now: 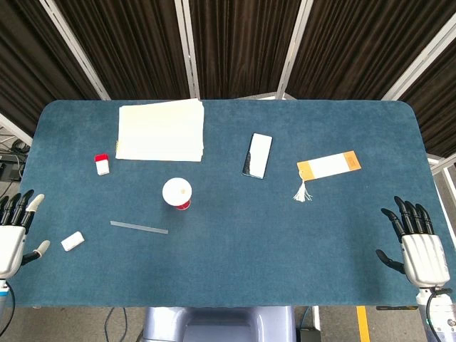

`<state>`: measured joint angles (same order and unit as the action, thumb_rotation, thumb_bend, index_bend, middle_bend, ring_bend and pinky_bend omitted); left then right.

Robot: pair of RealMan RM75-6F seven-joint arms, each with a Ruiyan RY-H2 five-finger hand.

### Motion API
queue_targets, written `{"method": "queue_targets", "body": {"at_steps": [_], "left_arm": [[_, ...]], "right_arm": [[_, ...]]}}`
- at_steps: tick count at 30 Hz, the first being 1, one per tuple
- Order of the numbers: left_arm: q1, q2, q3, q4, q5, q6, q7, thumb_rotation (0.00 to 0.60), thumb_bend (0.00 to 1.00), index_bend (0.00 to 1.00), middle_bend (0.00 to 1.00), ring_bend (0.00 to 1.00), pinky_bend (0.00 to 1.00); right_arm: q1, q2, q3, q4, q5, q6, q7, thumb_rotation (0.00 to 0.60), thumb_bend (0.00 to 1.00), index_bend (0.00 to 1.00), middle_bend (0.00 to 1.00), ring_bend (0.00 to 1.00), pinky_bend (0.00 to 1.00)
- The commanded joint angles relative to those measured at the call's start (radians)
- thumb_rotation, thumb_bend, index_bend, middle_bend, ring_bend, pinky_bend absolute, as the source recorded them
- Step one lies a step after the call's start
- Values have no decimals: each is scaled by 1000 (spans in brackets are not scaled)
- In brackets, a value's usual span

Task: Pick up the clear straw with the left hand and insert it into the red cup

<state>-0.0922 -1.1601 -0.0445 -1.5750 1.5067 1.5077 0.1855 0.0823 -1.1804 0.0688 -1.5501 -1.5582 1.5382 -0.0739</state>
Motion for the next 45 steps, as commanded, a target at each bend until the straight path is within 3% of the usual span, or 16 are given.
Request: {"method": "queue_targets", "body": {"at_steps": [1, 25, 29, 33, 42, 45], "left_arm": [[0, 1, 0, -3, -1, 0, -1, 600, 215, 36, 0, 0, 0], [-9, 12, 11, -27, -15, -40, 8, 600, 217, 71, 0, 0, 0], [-12, 18, 14, -42, -24, -56, 11, 600, 218, 131, 0, 0, 0], [-31, 23, 9, -82, -57, -105, 12, 600, 226, 260, 0, 0, 0], [-139, -38, -35, -122, -140, -244, 177, 600, 258, 449, 0, 0, 0], [-186, -90, -50, -116, -186, -303, 242, 600, 277, 465, 0, 0, 0]], "right_arm": [[0, 1, 0, -2, 2, -1, -1, 600, 140, 159, 0, 0, 0], [-4, 3, 3, -4, 5, 5, 4, 600, 142, 160, 0, 0, 0], [-5, 4, 0, -7, 3, 5, 1, 600, 142, 160, 0, 0, 0], [-5, 5, -1, -8, 2, 2, 6, 600, 143, 160, 0, 0, 0], [-7, 8, -1, -10, 5, 2, 8, 600, 142, 160, 0, 0, 0], [-7, 9, 0, -10, 8, 2, 14, 600, 142, 160, 0, 0, 0]]}}
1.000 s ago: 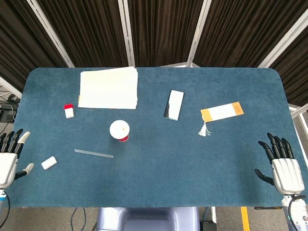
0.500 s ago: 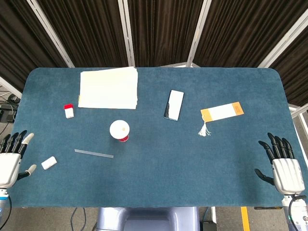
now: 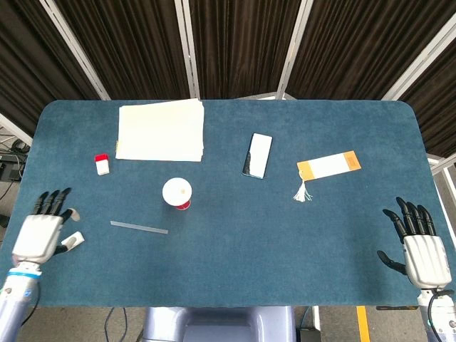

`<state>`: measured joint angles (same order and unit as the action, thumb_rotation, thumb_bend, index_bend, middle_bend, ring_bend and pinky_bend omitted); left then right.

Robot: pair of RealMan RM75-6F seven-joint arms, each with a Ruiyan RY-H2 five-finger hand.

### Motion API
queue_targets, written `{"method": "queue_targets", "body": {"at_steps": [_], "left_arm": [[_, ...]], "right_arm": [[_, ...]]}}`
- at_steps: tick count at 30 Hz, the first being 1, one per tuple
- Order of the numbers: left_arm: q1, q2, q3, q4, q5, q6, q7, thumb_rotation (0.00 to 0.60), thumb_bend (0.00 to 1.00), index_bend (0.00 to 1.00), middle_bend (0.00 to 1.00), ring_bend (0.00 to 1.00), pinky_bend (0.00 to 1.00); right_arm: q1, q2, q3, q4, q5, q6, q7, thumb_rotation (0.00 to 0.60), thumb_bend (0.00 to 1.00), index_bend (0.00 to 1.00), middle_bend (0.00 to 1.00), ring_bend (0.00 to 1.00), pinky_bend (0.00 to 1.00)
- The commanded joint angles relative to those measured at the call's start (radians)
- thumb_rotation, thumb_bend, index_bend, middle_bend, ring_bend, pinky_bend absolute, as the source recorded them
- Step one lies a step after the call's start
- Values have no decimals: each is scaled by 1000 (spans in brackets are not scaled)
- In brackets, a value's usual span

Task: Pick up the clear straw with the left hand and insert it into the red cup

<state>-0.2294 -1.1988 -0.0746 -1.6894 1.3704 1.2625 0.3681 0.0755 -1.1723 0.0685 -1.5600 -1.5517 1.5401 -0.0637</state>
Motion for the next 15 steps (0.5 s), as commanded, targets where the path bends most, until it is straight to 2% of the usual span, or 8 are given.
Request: {"method": "queue_targets", "body": {"at_steps": [1, 5, 15], "left_arm": [[-60, -67, -24, 2, -65, -70, 77, 600, 287, 468, 0, 0, 0], [-98, -122, -33, 15, -121, -115, 134, 600, 330, 479, 0, 0, 0], [-180, -238, -50, 53, -251, -187, 246, 600, 333, 486, 0, 0, 0]], "right_arm": [[0, 2, 1, -1, 2, -1, 5, 600, 142, 160, 0, 0, 0], [-1, 4, 1, -2, 6, -4, 13, 600, 142, 160, 0, 0, 0], [1, 7, 3, -4, 15, -14, 27, 600, 142, 160, 0, 0, 0]]}}
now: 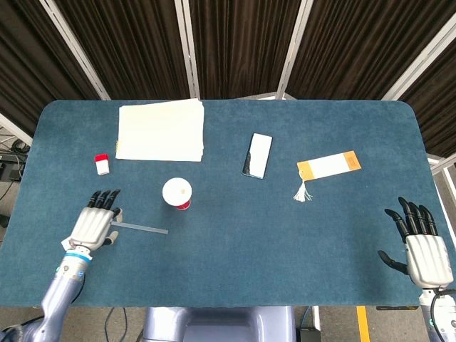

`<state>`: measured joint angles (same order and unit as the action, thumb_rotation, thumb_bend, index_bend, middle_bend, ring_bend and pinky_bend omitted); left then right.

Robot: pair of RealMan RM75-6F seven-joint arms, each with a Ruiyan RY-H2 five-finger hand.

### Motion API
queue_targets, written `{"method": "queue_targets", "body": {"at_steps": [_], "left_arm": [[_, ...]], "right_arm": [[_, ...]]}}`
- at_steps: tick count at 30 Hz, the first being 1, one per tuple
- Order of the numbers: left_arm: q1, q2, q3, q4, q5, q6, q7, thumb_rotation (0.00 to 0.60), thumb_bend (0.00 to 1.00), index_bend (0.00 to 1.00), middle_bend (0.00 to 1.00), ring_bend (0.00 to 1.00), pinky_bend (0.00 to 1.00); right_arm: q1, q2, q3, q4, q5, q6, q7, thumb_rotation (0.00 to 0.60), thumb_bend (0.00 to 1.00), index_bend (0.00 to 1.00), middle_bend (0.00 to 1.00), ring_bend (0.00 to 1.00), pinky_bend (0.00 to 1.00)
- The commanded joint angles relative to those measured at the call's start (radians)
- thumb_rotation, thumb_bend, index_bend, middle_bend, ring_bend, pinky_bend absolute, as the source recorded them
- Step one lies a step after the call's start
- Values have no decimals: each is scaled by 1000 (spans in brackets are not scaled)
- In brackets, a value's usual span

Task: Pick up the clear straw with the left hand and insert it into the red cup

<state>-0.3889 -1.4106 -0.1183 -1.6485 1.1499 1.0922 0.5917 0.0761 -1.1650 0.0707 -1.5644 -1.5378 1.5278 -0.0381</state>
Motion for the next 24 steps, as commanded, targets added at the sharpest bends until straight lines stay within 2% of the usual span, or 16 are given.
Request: {"method": "queue_targets", "body": {"at_steps": [1, 11, 24], "left_arm": [[-26, -34, -7, 15, -39, -21, 30, 600, 334, 486, 0, 0, 0], [-95, -134, -7, 96, -141, -61, 119, 600, 362, 524, 0, 0, 0], [-148, -211, 1, 174, -192, -70, 132, 600, 394, 536, 0, 0, 0]], "right_arm": [[1, 0, 1, 0, 2, -3, 2, 600, 142, 160, 0, 0, 0], [6, 2, 3, -2, 13, -19, 17, 600, 143, 160, 0, 0, 0], [12, 1, 6, 1, 23, -31, 33, 600, 143, 160, 0, 0, 0]]}}
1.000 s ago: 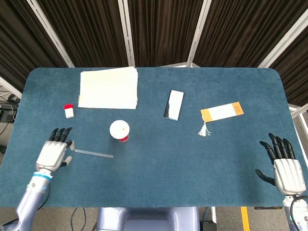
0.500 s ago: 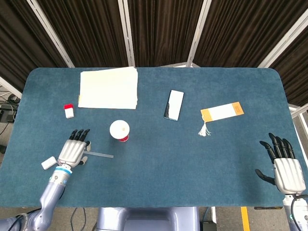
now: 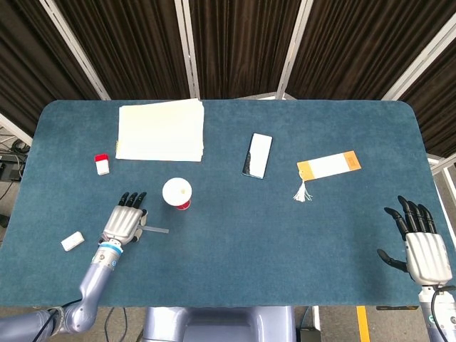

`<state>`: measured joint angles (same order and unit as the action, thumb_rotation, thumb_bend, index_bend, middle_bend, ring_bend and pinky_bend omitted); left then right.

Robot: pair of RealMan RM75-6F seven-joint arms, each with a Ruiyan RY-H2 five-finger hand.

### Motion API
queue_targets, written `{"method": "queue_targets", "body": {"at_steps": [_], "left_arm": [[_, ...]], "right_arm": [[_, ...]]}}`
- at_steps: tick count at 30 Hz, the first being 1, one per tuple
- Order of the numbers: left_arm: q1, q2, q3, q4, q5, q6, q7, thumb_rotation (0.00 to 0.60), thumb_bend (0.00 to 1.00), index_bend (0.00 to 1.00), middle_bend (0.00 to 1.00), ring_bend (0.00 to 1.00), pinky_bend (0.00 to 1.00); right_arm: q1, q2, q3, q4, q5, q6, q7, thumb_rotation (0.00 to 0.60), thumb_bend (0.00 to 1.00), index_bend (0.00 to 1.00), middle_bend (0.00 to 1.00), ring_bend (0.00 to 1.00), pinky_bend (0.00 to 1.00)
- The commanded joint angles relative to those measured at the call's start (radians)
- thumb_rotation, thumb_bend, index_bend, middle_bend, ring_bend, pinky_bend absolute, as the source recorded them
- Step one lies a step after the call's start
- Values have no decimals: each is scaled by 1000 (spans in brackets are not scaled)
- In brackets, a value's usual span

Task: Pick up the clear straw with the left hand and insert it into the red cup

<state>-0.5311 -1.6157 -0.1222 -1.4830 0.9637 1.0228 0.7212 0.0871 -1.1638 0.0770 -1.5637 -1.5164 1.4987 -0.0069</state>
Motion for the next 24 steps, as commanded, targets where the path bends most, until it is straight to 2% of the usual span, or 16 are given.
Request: {"method": "queue_targets", "body": {"at_steps": [1, 10, 15, 20, 24], "left_arm": [[-8, -9, 6, 11, -8, 0, 3, 600, 400, 540, 0, 0, 0], [-14, -13, 25, 2, 0, 20, -17, 600, 434, 572, 0, 0, 0], [-6, 20, 20, -60, 33, 56, -56, 600, 433, 572, 0, 0, 0], [8, 93, -14, -185, 85, 116, -127, 600, 433, 572, 0, 0, 0], [18, 153, -68, -302, 93, 143, -215, 600, 433, 572, 0, 0, 0]], "right_arm": [[1, 0, 0, 0, 1, -2, 2, 600, 143, 160, 0, 0, 0], [0, 0, -1, -1, -2, 2, 1, 600, 143, 160, 0, 0, 0], [-1, 0, 0, -2, 2, 2, -1, 600, 142, 160, 0, 0, 0], [-1, 0, 0, -3, 3, 1, -4, 600, 142, 159, 0, 0, 0], [-1, -1, 0, -4, 4, 0, -6, 600, 143, 160, 0, 0, 0]]}}
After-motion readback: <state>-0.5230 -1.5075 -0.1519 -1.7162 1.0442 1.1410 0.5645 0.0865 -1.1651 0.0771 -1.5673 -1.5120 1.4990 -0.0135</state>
